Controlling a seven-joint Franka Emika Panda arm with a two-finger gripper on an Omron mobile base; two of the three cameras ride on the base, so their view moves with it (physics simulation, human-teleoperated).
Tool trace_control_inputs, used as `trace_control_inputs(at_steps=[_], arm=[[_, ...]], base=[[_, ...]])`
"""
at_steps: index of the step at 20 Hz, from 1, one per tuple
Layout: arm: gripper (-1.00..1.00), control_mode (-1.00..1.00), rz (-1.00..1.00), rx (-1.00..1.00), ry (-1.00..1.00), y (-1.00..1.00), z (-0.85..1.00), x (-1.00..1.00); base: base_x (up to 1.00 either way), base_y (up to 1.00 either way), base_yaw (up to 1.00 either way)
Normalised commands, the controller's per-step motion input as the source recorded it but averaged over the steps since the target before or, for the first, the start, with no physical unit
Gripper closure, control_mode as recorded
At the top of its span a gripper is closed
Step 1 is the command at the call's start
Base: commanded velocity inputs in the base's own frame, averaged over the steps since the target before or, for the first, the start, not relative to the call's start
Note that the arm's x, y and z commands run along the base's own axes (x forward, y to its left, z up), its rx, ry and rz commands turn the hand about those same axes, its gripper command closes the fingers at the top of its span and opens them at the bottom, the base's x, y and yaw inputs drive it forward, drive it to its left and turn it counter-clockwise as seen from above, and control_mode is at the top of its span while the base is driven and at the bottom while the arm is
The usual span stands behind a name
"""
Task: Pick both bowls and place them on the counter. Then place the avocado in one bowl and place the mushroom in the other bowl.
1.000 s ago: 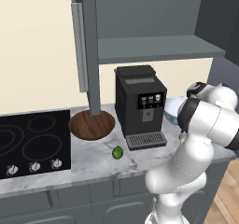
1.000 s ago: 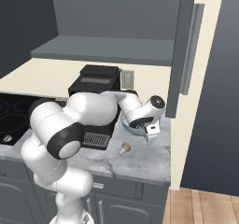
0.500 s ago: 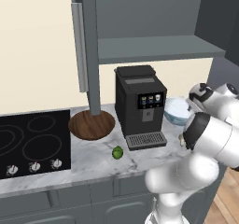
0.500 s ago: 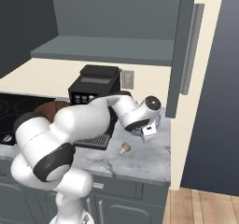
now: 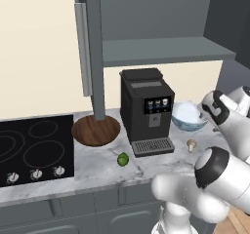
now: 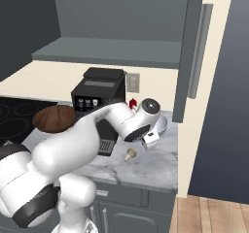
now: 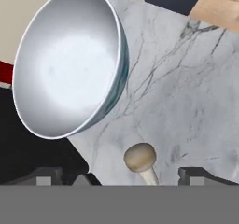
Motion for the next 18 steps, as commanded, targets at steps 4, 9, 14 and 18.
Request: trace_control_inputs(at_steps=[4, 9, 14, 18], arm=[[-1.0, -1.0, 0.26, -0.07, 0.0, 0.32, 0.13, -0.49], [-1.0, -1.0, 0.25, -0.14, 0.0, 0.29, -0.02, -0.36], [-1.0, -1.0, 0.21, -0.25, 0.0, 0.11, -0.27, 0.01], [-1.0, -1.0, 0.19, -0.18, 0.0, 0.04, -0.41, 0.06]], base=[[0.0, 0.0, 0.0], [0.0, 0.0, 0.0], [0.0, 0.0, 0.0], [0.0, 0.0, 0.0]])
